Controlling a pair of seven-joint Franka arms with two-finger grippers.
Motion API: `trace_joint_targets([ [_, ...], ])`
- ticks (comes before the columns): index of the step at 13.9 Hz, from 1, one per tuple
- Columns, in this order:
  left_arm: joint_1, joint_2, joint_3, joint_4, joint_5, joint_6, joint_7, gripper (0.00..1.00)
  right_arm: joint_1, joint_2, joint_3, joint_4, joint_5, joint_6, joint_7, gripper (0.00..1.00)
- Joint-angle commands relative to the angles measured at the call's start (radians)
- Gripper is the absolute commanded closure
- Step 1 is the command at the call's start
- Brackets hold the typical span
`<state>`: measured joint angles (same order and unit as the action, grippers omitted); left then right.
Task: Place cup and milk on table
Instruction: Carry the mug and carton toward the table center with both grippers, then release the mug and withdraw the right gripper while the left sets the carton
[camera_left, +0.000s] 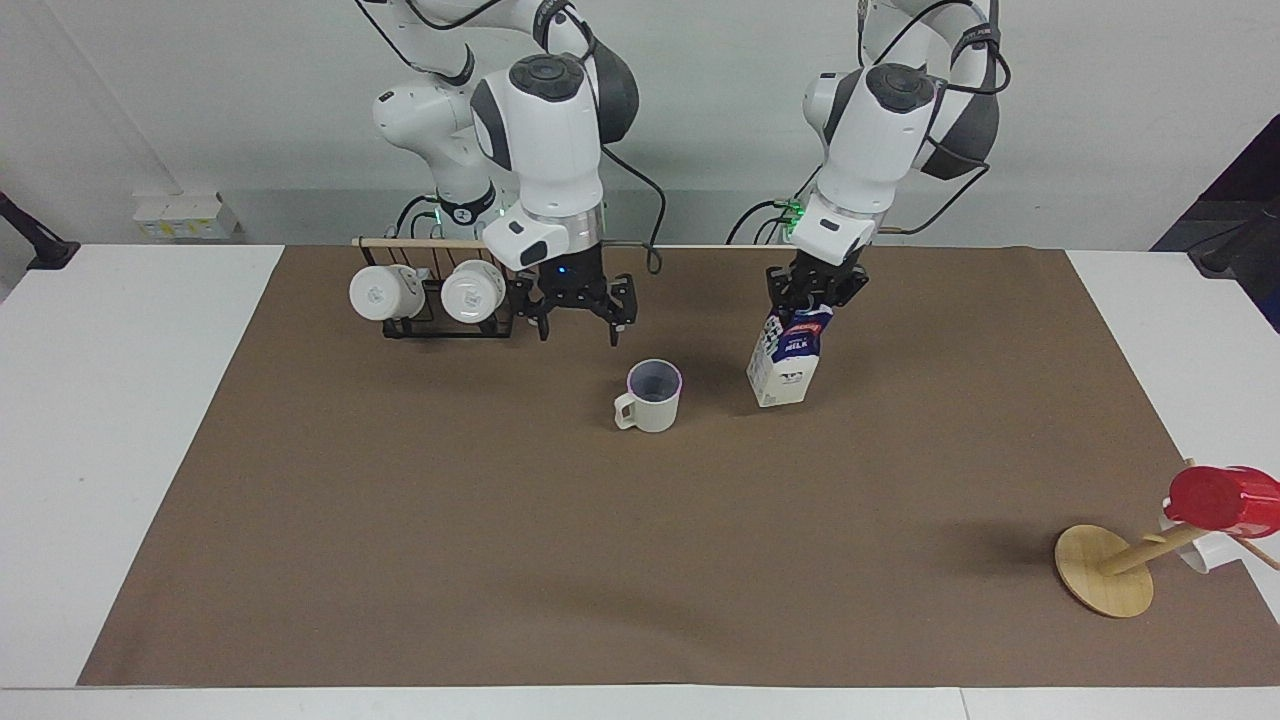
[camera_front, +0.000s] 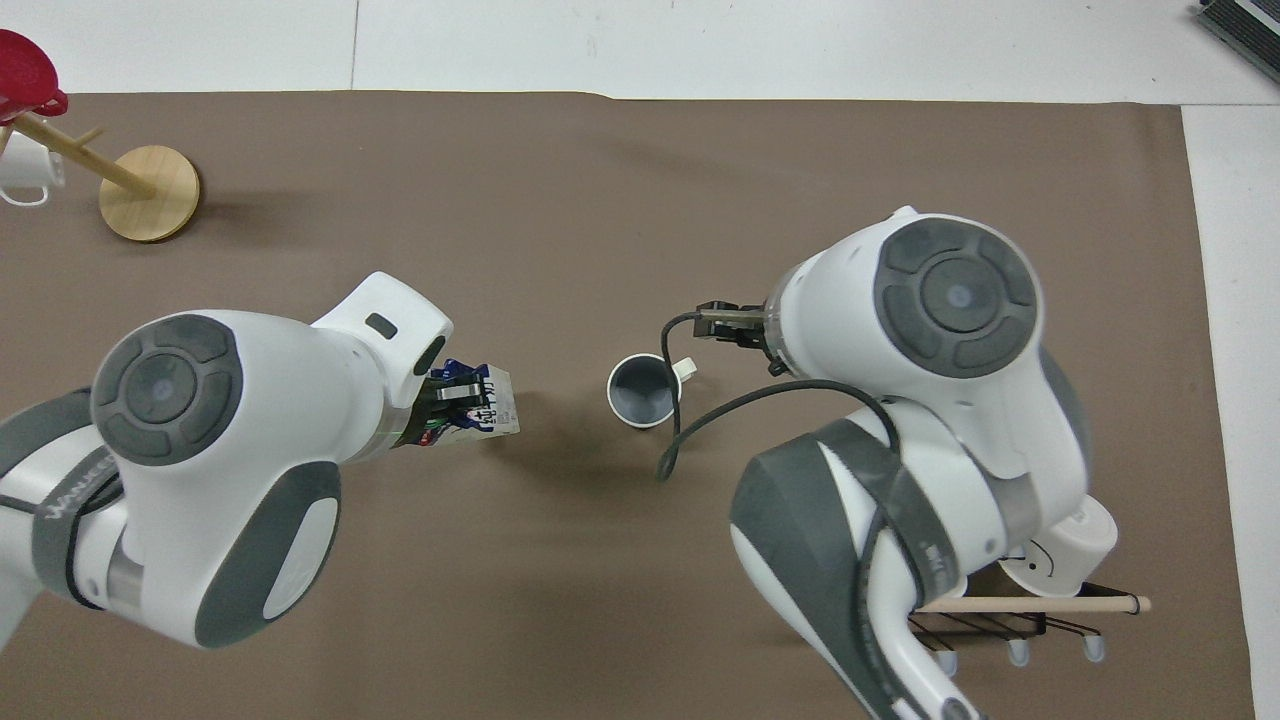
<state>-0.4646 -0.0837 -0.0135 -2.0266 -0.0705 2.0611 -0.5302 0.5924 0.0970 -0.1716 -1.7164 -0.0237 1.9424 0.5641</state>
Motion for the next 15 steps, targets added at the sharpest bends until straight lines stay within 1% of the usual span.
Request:
trace_joint_targets([
  [1, -0.048, 0.064, 0.018, 0.039, -0.009, 0.033, -0.017, 0.66, -0.068, -0.077, 0.009, -0.019, 0.007, -0.093, -0.110, 0.00],
  [3, -0.063, 0.093, 0.018, 0.039, -0.006, 0.062, -0.017, 0.65, -0.120, -0.121, 0.007, -0.023, 0.007, -0.181, -0.193, 0.00],
  [5, -0.081, 0.116, 0.018, 0.034, -0.006, 0.089, -0.019, 0.65, -0.169, -0.149, 0.007, -0.025, 0.008, -0.247, -0.252, 0.00],
  [7, -0.082, 0.119, 0.018, 0.032, -0.006, 0.094, -0.017, 0.65, -0.221, -0.169, 0.007, -0.026, 0.007, -0.311, -0.308, 0.00],
  [10, -0.082, 0.117, 0.018, 0.026, -0.006, 0.091, -0.017, 0.64, -0.304, -0.206, 0.007, -0.075, 0.008, -0.341, -0.395, 0.00],
  [12, -0.082, 0.117, 0.018, 0.025, -0.008, 0.082, -0.019, 0.61, -0.351, -0.226, 0.007, -0.110, 0.008, -0.342, -0.431, 0.00],
  [13, -0.080, 0.117, 0.018, 0.025, -0.006, 0.079, -0.033, 0.50, -0.374, -0.230, 0.007, -0.120, 0.008, -0.347, -0.441, 0.00],
  [14, -0.078, 0.117, 0.018, 0.023, -0.006, 0.077, -0.042, 0.36, -0.400, -0.237, 0.007, -0.126, 0.008, -0.356, -0.460, 0.00],
  [15, -0.078, 0.117, 0.018, 0.023, -0.008, 0.076, -0.045, 0.11, -0.433, -0.240, 0.007, -0.134, 0.007, -0.361, -0.487, 0.00],
])
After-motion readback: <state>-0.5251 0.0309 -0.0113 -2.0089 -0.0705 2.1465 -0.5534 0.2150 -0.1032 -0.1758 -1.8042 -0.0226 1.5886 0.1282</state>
